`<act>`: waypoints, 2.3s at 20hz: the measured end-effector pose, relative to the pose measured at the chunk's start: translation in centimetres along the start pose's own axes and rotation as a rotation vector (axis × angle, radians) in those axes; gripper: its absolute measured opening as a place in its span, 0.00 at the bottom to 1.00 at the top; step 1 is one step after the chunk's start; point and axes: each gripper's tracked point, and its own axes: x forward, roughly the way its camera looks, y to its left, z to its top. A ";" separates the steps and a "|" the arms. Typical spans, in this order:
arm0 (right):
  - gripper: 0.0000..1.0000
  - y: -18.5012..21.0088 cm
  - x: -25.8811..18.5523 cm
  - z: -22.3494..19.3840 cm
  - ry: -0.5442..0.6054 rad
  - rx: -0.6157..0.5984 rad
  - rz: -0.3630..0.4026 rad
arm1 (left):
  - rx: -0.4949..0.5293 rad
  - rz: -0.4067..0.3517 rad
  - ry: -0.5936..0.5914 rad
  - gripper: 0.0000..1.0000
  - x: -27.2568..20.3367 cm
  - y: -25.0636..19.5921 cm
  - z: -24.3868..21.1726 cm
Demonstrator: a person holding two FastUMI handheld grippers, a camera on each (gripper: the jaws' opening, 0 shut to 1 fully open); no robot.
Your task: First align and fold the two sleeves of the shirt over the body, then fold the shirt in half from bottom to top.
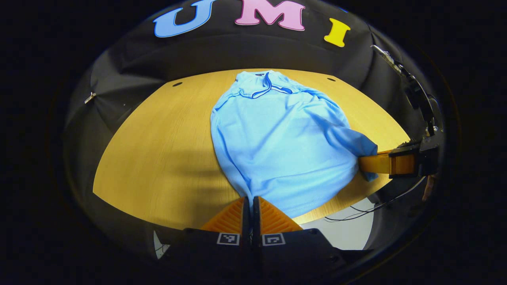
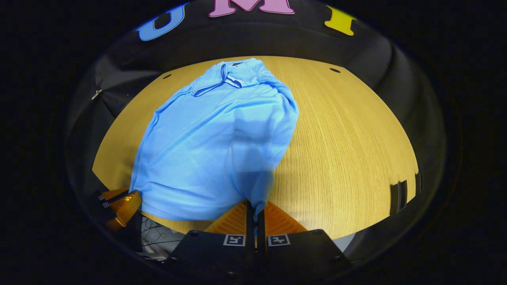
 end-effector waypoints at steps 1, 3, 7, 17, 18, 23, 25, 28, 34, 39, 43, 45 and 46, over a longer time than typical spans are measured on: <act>0.05 0.1 0.1 0.0 0.003 0.000 0.010 | -0.022 -0.002 0.009 0.07 0.0 -0.1 0.0; 0.05 0.0 0.1 0.0 0.017 0.012 0.025 | -0.022 -0.007 0.028 0.07 0.0 -0.3 0.0; 0.05 -0.1 0.2 0.1 0.034 0.073 0.067 | 0.031 -0.005 0.048 0.06 0.1 -0.1 -0.1; 0.05 -0.2 -0.2 2.1 0.061 0.054 0.118 | 0.032 -0.041 0.050 0.06 0.2 0.0 1.8; 0.05 -0.2 -0.4 2.9 0.048 0.038 0.124 | 0.017 -0.041 0.039 0.06 0.0 0.1 2.6; 0.05 0.4 -1.2 7.4 -0.016 0.001 0.169 | -0.018 -0.038 0.000 0.06 -1.1 0.5 6.6; 0.05 0.9 -1.7 9.7 -0.045 0.027 0.200 | 0.001 -0.027 -0.032 0.06 -1.3 0.8 8.6; 0.05 1.1 -2.3 13.5 -0.095 0.026 0.222 | 0.008 -0.017 -0.075 0.06 -1.9 0.9 12.0; 0.05 1.5 -3.1 20.7 -0.215 -0.057 0.238 | -0.020 -0.008 -0.189 0.06 -2.9 1.2 20.4; 0.05 1.7 -1.9 27.1 -0.295 -0.078 0.247 | 0.013 0.043 -0.241 0.06 -1.9 1.4 25.9; 0.05 1.6 -0.5 31.9 -0.344 -0.071 0.256 | -0.022 0.034 -0.264 0.06 -0.1 1.4 29.9; 0.05 1.6 0.4 34.3 -0.363 -0.063 0.263 | -0.047 0.031 -0.285 0.06 0.9 1.7 32.7; 0.05 1.7 1.1 35.5 -0.373 -0.063 0.264 | -0.059 0.030 -0.297 0.06 1.7 1.8 34.2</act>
